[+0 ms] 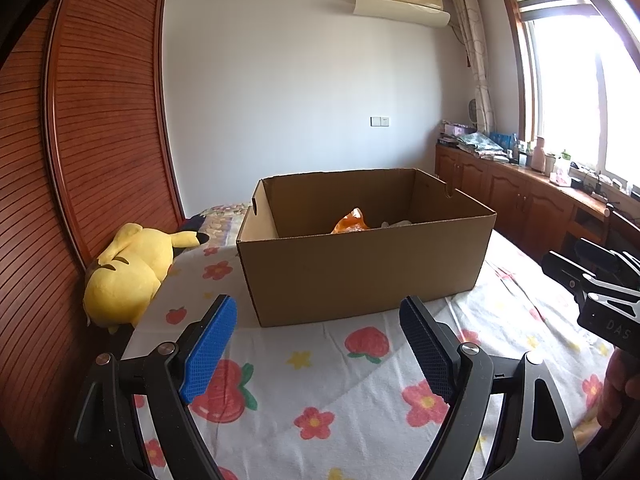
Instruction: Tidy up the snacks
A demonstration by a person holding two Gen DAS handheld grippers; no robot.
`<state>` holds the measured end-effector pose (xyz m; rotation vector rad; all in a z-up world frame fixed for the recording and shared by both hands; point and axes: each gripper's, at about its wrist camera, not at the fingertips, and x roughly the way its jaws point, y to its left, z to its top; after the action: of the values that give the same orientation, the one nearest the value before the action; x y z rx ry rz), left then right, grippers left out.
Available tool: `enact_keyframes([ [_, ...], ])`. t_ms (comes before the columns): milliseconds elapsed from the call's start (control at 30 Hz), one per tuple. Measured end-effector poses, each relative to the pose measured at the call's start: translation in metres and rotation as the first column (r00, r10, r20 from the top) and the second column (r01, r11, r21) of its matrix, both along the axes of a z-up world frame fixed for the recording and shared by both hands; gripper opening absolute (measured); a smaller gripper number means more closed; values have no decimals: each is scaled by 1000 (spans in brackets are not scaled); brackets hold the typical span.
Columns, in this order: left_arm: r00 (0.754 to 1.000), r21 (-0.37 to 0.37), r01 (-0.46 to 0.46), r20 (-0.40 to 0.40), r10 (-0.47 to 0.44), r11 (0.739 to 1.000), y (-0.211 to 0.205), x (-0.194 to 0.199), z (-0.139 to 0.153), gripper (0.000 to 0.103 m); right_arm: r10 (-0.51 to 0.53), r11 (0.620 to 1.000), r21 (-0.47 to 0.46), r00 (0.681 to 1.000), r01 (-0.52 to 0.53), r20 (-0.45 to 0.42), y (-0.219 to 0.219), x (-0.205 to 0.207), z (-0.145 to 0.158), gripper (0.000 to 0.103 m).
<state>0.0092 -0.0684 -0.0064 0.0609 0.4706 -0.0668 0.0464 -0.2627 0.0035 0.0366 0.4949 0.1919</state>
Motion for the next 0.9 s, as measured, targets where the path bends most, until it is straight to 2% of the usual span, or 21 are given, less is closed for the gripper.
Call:
enact_keyframes([
  [900,1000,10,1,3,-1,1000,0,-1,-1,85,1,1000,1,1000,-1,4,0,-3,0,79],
])
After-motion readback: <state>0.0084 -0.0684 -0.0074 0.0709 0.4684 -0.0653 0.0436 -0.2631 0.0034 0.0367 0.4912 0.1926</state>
